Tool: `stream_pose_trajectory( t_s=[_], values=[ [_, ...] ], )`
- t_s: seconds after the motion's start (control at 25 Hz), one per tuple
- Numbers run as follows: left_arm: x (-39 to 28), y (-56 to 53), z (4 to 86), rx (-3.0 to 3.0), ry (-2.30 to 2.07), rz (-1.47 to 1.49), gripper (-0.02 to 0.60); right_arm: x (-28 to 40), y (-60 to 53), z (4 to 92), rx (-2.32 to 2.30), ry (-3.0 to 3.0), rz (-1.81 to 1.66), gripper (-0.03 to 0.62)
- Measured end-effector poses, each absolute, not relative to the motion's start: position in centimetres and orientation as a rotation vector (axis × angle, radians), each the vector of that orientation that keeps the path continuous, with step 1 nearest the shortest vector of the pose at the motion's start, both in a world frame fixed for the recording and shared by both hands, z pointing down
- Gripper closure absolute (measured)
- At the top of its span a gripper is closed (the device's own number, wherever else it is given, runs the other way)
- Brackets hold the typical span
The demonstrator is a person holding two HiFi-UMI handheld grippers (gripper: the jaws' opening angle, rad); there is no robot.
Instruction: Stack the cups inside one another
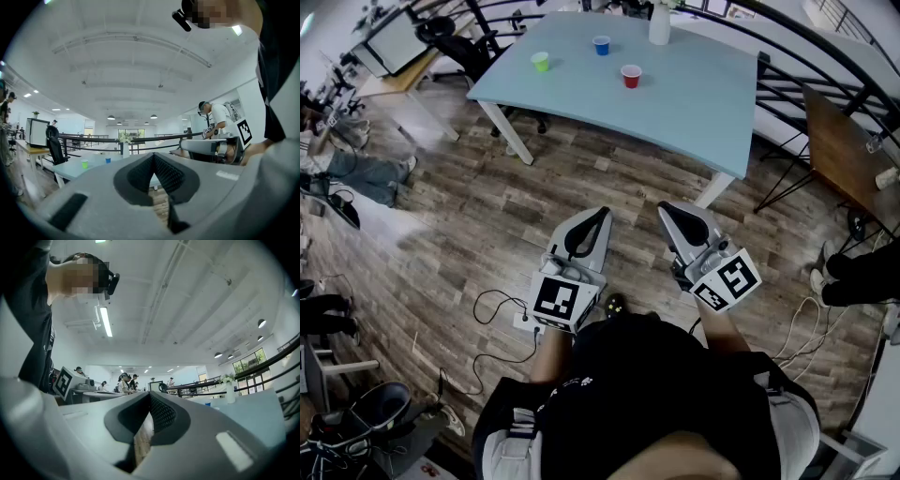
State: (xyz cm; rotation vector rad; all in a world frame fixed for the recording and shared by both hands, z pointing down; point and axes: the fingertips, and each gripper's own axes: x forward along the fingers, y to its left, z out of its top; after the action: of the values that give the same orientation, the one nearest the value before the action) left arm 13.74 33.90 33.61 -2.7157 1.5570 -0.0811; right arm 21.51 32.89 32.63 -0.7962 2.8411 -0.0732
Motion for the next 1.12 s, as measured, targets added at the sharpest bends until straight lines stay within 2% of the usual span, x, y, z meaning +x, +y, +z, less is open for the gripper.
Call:
stream_pose_trajectory(
  t_s=[1.12],
  values=[
    [9.7,32.7,34.3,-2.722,1.560,-0.061,0.590,18.4,31.9,32.9,-0.860,2.802,-0.100,0.589]
  ],
)
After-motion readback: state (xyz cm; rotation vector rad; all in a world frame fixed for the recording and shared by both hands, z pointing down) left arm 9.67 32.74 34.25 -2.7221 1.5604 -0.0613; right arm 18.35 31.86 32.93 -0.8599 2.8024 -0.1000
